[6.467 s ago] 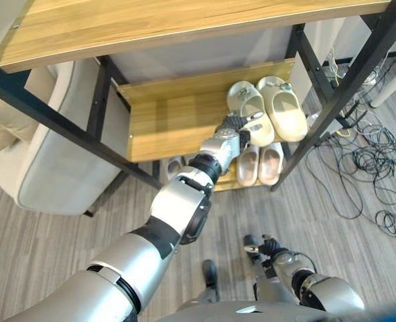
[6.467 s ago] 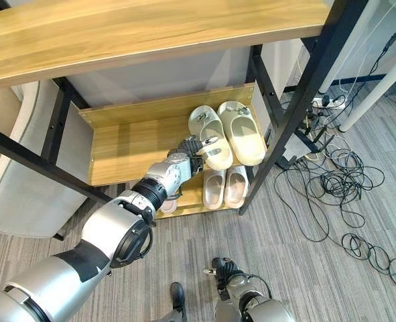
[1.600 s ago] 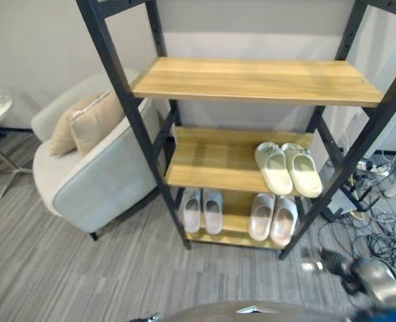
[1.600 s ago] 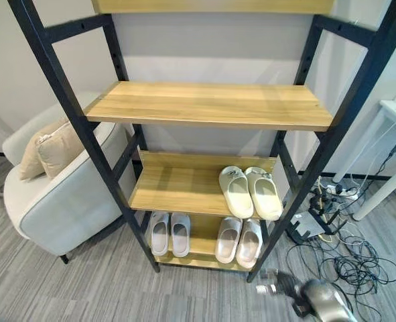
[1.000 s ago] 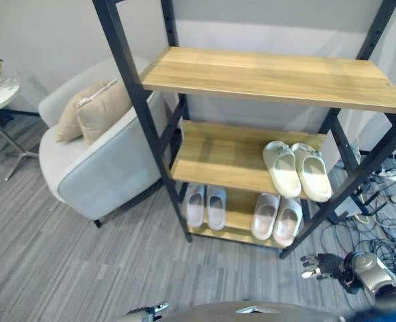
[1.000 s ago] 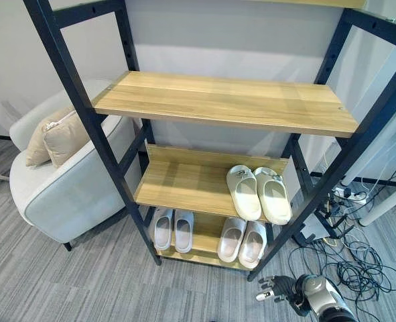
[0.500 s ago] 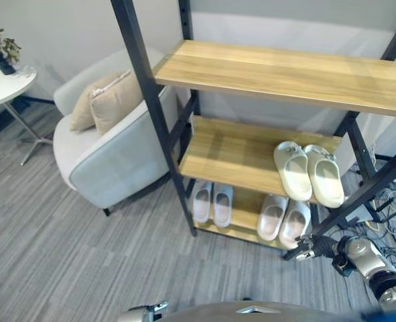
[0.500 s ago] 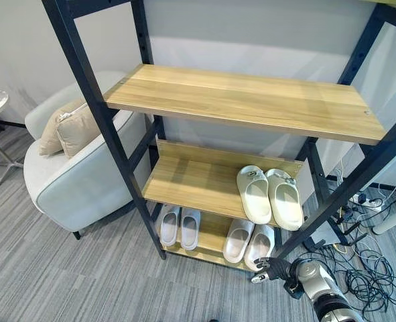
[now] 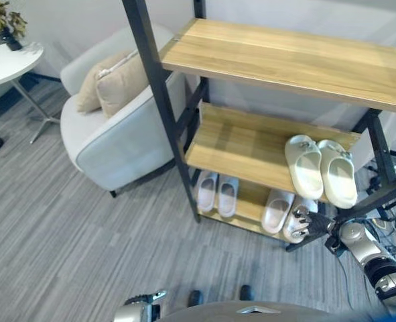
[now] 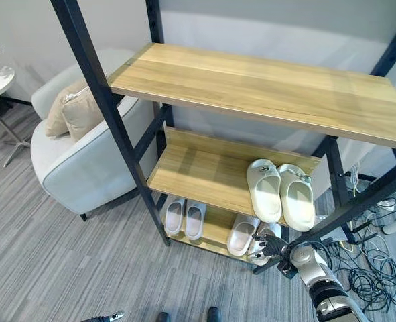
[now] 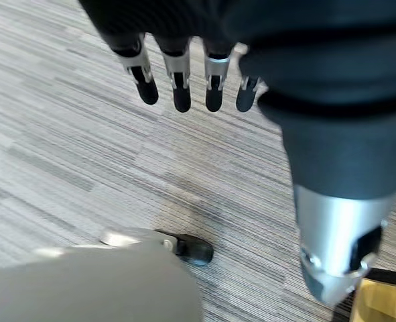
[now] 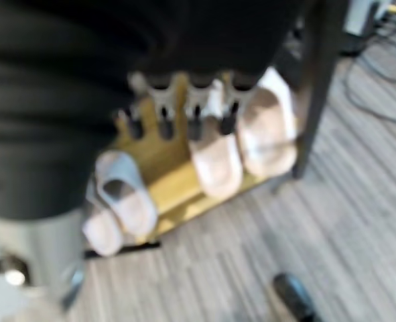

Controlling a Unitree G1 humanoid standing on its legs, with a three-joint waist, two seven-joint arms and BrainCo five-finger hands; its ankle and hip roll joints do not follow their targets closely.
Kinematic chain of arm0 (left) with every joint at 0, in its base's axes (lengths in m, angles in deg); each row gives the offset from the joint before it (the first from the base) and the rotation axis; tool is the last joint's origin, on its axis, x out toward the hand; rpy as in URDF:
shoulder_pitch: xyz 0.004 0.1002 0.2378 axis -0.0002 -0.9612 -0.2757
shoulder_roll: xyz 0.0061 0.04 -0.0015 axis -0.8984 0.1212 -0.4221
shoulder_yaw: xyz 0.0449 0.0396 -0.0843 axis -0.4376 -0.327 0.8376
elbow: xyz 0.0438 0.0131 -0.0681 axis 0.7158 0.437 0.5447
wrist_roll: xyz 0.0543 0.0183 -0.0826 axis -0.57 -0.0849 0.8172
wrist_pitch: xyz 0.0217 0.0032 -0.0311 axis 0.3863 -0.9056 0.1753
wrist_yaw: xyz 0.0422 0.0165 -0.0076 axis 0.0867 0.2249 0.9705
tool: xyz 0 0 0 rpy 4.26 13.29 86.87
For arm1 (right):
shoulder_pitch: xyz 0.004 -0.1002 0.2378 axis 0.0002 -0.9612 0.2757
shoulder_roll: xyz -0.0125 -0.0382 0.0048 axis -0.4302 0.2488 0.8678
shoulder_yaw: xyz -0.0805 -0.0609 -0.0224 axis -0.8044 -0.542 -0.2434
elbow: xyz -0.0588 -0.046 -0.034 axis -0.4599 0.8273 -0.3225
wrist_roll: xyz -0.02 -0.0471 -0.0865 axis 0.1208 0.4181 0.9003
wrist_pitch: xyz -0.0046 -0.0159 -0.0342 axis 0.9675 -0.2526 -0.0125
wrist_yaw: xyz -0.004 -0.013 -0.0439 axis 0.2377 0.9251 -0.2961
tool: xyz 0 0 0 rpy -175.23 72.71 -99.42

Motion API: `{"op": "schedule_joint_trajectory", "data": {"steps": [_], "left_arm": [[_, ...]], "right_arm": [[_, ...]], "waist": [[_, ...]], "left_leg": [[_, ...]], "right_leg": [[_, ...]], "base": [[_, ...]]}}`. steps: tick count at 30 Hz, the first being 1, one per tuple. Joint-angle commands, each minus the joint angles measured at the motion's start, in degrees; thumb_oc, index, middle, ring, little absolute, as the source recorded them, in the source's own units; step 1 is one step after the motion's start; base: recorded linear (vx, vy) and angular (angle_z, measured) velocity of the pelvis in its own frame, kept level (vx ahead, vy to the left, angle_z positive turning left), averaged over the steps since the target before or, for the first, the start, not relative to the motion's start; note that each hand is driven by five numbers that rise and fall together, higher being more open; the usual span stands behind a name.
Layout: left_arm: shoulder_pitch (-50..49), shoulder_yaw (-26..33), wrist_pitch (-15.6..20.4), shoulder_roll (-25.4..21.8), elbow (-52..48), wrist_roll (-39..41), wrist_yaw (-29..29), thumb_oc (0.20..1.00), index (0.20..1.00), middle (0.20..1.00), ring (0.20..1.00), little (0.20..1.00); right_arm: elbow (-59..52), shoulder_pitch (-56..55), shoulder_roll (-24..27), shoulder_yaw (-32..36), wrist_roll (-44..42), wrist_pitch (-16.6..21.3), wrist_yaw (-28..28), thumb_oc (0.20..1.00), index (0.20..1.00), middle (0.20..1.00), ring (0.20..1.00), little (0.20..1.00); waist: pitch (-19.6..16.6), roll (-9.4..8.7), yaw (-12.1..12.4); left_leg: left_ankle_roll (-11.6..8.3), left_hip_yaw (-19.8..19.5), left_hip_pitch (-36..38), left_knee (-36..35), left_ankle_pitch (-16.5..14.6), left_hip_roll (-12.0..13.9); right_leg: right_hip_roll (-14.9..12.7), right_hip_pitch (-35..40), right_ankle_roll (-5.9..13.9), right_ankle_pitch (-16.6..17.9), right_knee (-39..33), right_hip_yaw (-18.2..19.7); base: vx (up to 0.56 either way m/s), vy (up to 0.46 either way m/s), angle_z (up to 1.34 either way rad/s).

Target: Arrange the slippers neatly on the shoe rack.

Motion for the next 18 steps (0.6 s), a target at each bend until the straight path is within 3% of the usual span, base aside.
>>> {"op": "schedule_joint_trajectory", "data": {"steps": [1,18], "left_arm": [[-1.64,-1.25,-1.22,-1.79,-3.6,-3.44,-1.33,1.0,1.0,1.0,1.0,1.0],[-2.24,-0.79,-1.88,-3.65,-8.29,-7.19,-4.92,1.0,1.0,1.0,1.0,1.0]], "right_arm": [[1.49,6.26,1.12,-1.15,-2.3,2.61,-2.96,1.0,1.0,1.0,1.0,1.0],[2.25,13.15,2.74,-0.79,-3.61,4.52,-10.7,1.0,1.0,1.0,1.0,1.0]], "waist": [[0.31,-0.3,0.3],[2.82,-0.46,1.34]], "left_leg": [[0.37,-0.18,-3.89,-0.18,4.43,-1.21],[0.51,-1.15,-6.52,-0.18,5.39,-1.54]], "right_leg": [[0.33,1.64,-0.07,-1.33,0.19,2.66],[0.25,-0.54,-0.1,-1.13,0.33,1.9]], "base": [[0.0,-0.007,0.06],[0.0,-0.005,0.03]]}}
